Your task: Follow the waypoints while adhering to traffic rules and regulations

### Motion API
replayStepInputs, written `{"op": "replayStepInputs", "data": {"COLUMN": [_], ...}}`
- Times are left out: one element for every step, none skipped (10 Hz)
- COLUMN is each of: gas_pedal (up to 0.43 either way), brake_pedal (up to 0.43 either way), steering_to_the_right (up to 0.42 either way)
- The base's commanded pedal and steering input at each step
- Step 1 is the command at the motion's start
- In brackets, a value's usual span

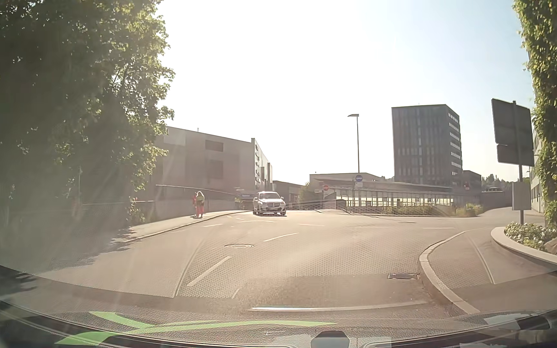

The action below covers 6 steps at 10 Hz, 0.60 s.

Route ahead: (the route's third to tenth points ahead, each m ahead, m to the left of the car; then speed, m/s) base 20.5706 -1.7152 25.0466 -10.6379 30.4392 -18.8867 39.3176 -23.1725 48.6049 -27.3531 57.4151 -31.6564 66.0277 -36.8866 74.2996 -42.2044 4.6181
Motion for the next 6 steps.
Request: {"op": "replayStepInputs", "data": {"gas_pedal": [0.020, 0.020, 0.020, 0.008, 0.008, 0.000], "brake_pedal": [0.000, 0.000, 0.000, 0.000, 0.000, 0.000], "steering_to_the_right": [0.013, 0.015, 0.015, 0.015, 0.016, 0.016]}}
